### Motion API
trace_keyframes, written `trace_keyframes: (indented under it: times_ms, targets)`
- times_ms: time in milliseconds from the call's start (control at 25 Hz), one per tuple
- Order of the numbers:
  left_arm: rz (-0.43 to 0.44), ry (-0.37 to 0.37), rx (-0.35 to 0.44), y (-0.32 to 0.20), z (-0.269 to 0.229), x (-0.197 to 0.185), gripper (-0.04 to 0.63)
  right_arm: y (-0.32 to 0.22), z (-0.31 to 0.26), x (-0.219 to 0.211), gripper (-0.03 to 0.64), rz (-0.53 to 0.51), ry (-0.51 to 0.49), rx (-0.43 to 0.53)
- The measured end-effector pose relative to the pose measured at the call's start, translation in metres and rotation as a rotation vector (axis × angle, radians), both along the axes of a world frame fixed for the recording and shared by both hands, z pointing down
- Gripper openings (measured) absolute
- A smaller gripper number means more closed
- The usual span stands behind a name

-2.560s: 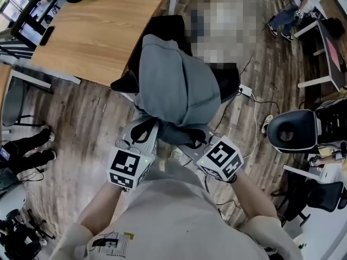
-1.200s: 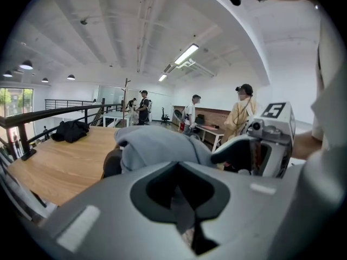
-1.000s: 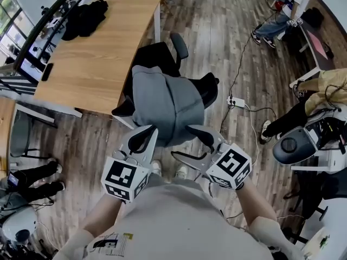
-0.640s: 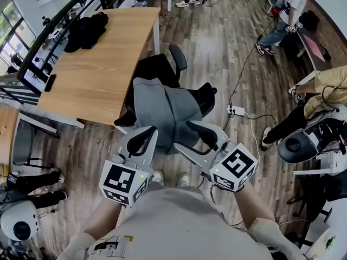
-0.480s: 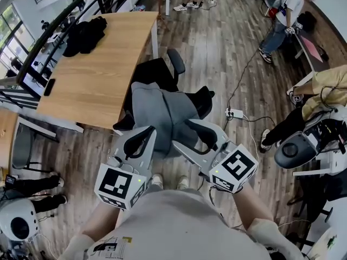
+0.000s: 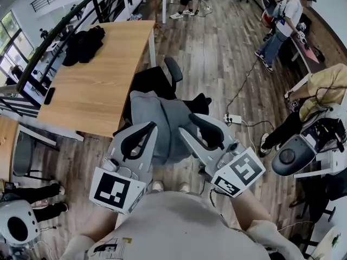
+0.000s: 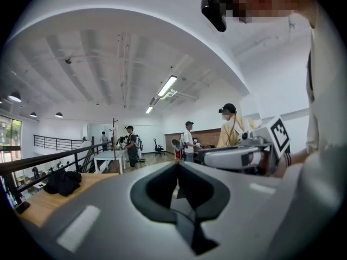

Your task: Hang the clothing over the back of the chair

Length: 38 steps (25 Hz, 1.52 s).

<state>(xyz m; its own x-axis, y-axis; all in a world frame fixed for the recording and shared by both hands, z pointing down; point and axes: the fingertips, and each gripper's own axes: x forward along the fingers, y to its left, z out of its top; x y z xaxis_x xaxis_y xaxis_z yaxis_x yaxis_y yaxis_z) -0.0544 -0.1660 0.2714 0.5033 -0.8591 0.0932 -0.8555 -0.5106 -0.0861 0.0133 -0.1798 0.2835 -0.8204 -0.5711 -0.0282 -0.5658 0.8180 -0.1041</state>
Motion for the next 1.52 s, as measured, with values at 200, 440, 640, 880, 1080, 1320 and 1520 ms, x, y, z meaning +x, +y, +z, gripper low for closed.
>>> trace_keyframes:
  times_ms: [200, 440, 640, 880, 1080, 1320, 1520]
  targets:
    - [0.031, 0.002, 0.03, 0.004, -0.013, 0.005, 0.003, 0.004, -0.022, 0.011, 0.126, 0.033, -0.056, 0.007]
    - [0.046, 0.01, 0.052, 0.006, -0.022, 0.007, 0.003, 0.009, -0.039, 0.019, 0.051, 0.074, -0.063, 0.066]
    - [0.046, 0.016, 0.019, 0.008, -0.016, 0.008, 0.003, 0.015, -0.029, 0.016, 0.021, 0.071, -0.028, 0.066]
    - [0.035, 0.015, 0.023, 0.009, 0.0, 0.003, 0.003, 0.02, -0.017, 0.013, 0.002, 0.07, -0.019, 0.035]
    - [0.025, 0.017, -0.037, 0.014, 0.026, 0.0, 0.003, 0.026, -0.009, 0.013, 0.0, 0.076, -0.015, 0.013]
    - [0.024, 0.01, -0.065, 0.012, 0.036, -0.001, 0.003, 0.022, 0.005, 0.011, -0.002, 0.079, 0.038, -0.015]
    - [0.01, 0.014, -0.059, 0.015, 0.032, -0.004, 0.003, 0.023, 0.012, 0.011, -0.002, 0.094, 0.083, -0.019]
